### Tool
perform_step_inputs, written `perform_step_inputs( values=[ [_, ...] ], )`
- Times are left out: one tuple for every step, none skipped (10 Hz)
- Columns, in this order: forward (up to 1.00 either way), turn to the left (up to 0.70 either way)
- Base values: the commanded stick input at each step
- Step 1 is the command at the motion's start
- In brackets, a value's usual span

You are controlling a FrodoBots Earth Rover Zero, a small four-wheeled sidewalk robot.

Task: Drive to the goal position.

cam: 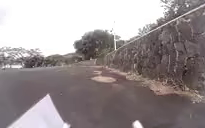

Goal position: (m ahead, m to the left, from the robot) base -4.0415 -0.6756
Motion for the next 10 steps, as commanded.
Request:
perform_step_inputs(
  values=[
    [0.0,1.0],
    [0.0,1.0],
    [0.0,1.0],
    [0.0,1.0],
    [0.0,1.0],
    [0.0,1.0],
    [0.0,1.0],
    [0.0,1.0],
    [0.0,1.0],
    [0.0,1.0]
  ],
)
